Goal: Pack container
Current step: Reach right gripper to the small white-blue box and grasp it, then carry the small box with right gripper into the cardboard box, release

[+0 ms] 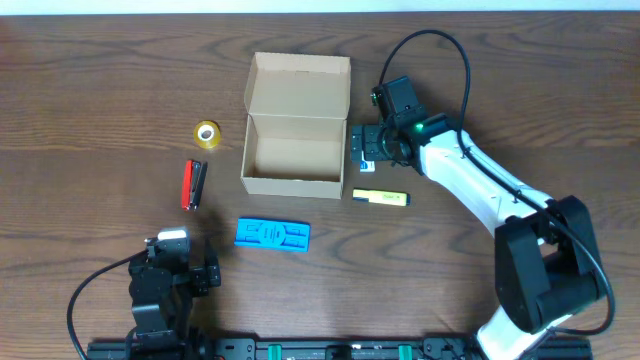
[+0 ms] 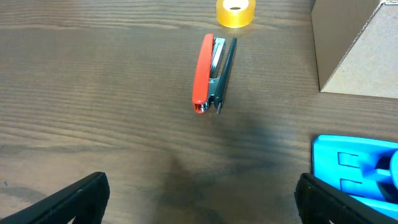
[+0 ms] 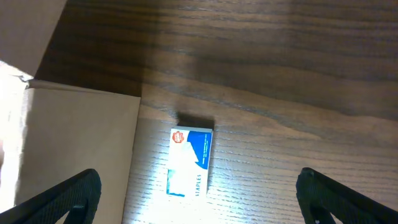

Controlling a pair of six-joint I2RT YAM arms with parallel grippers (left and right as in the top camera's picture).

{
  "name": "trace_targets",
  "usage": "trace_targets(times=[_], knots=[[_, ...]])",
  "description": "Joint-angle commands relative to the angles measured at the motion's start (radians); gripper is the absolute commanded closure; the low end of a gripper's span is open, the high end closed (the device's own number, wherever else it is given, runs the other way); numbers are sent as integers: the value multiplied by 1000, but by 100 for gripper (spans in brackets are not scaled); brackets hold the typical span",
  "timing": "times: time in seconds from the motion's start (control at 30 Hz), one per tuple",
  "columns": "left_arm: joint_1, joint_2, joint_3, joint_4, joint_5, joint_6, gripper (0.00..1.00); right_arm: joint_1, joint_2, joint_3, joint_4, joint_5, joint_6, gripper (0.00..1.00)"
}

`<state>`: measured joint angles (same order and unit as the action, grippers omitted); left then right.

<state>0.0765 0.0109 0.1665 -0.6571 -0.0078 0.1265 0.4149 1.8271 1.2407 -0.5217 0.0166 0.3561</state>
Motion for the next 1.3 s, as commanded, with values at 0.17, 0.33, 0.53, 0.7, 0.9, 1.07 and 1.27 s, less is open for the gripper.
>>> trace_targets(times=[0.17, 0.33, 0.53, 0.7, 0.9, 1.07, 1.27], knots=[[3, -7, -11, 0, -14, -16, 4, 8, 11, -53, 39, 40, 33, 4], [3, -7, -11, 0, -14, -16, 4, 10, 70, -60, 51, 35, 33, 5], [3, -7, -11, 0, -14, -16, 5, 13, 123, -60, 62, 23, 33, 9], [3, -7, -11, 0, -14, -16, 5, 21, 156, -60, 63, 20, 33, 18], [3, -7, -11, 0, -14, -16, 5, 21, 161, -60, 66, 20, 33, 50], [3, -7, -11, 0, -14, -16, 5, 18, 161, -59, 71, 27, 32, 67], [3, -7, -11, 0, -14, -16, 5, 16, 156, -39, 53, 33, -3, 81]])
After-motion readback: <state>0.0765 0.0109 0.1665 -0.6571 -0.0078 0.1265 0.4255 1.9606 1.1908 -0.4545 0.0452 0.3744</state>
